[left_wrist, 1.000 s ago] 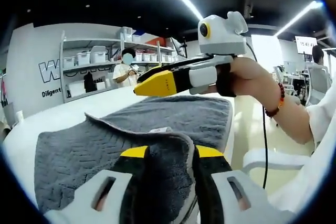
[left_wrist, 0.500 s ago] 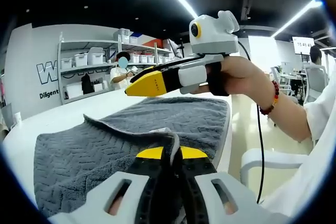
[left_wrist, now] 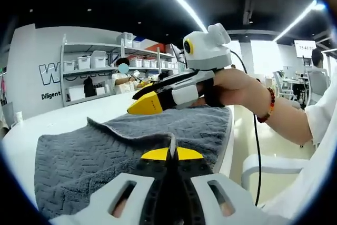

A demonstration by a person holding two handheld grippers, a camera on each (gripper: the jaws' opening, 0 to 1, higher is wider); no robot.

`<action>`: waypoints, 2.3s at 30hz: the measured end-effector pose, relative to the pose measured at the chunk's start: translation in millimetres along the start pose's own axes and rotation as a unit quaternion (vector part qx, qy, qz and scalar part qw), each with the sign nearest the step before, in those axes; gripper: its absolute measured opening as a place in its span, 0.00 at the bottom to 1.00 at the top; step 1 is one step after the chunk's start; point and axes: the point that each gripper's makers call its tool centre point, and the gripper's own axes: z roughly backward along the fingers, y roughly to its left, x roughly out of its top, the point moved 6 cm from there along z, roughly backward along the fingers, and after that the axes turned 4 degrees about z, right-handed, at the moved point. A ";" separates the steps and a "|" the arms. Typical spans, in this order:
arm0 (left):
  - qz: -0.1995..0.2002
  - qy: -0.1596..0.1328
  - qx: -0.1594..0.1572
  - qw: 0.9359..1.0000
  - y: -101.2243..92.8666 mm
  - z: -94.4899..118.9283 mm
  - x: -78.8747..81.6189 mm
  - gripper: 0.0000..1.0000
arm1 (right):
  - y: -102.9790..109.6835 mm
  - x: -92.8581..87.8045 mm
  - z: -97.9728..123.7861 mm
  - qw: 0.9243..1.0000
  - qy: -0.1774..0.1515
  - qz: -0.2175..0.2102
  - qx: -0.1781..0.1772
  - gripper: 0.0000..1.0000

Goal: Open the folded towel by lifting each exposed corner and separating the folded layers until the towel lies flat within the target outline without major curled edges

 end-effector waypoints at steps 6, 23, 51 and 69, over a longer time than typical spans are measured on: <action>0.011 -0.018 -0.012 1.000 -1.8 -1.0 5.6 0.01 | -0.5 3.4 -2.9 1.000 0.004 0.002 0.004 0.36; 0.041 -0.032 -0.009 0.999 0.3 -0.7 7.6 0.00 | 5.5 9.3 -7.9 1.000 0.004 0.006 0.009 0.35; 0.015 -0.033 -0.018 0.999 -1.1 5.0 5.4 0.00 | 11.7 -1.9 -36.5 0.999 0.048 0.000 0.020 0.36; 0.024 -0.042 -0.022 0.999 1.6 6.4 3.9 0.00 | 1.5 -6.1 -55.9 0.997 0.078 0.006 0.020 0.36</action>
